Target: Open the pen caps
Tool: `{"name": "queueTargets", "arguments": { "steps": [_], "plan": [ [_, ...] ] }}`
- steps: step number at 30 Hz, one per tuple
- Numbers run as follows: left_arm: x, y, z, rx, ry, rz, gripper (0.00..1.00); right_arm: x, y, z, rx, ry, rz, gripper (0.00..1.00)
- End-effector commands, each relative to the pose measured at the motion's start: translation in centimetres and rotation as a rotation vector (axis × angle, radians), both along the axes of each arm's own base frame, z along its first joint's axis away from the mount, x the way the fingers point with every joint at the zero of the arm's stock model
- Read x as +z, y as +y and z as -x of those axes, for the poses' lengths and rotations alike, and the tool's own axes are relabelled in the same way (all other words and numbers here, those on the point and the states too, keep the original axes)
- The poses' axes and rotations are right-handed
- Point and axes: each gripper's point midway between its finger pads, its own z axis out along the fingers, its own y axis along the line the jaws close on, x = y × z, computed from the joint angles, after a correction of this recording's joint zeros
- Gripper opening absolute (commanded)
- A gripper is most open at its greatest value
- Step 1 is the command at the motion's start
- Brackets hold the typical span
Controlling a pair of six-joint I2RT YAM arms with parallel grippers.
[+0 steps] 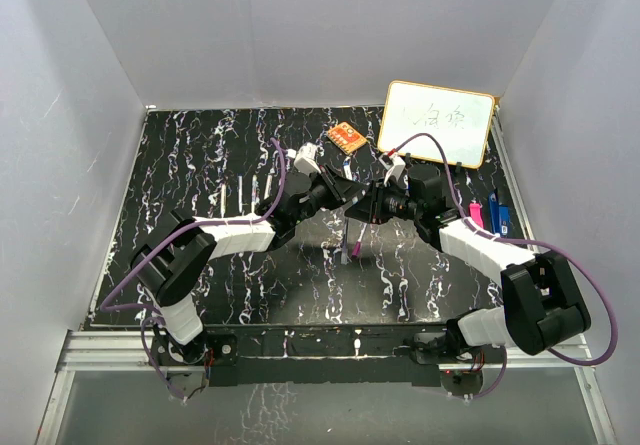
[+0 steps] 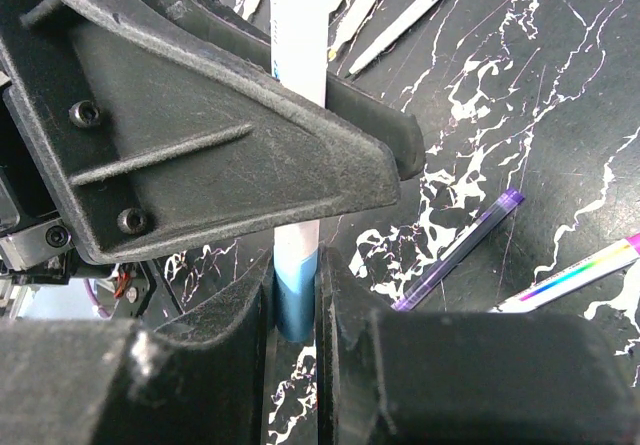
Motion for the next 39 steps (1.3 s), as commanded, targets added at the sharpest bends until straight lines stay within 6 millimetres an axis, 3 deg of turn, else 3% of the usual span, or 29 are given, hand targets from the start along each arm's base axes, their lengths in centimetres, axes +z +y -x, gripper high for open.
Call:
{"name": "queueTargets", "arguments": {
  "steps": [1,7,18,27,31,33,39],
  "plan": [
    [3.7,0.8,-0.4,0.031,-0.073,0.058,0.0,2.2,0.6,-0.6,0.019,-0.082,-0.024,0.0],
    [4.4,3.1,-1.8,0.123,-0.09,0.0,0.0,1.4,0.6,-0.5,0.028,-0.063,0.004,0.0],
    [7.8,13.9,-10.1,0.42,-0.188,-0.13,0.0,-0.6,1.5,1.2,0.115,-0.013,0.071,0.0],
    [10.3,17.7,-13.8,0.545,-0.246,-0.198,0.0,-0.7,2.1,1.7,0.157,-0.009,0.11,0.0],
    [11.2,18.3,-13.8,0.546,-0.261,-0.21,0.0,-0.4,1.7,0.8,0.117,-0.025,0.14,0.0],
    [11.4,18.5,-13.2,0.532,-0.256,-0.237,0.0,-0.3,1.0,-0.6,0.041,-0.035,0.183,0.0],
    [9.0,17.7,-9.8,0.354,-0.152,-0.387,0.0,-1.6,-3.5,-5.1,-0.263,-0.006,0.413,0.0]
  ]
}}
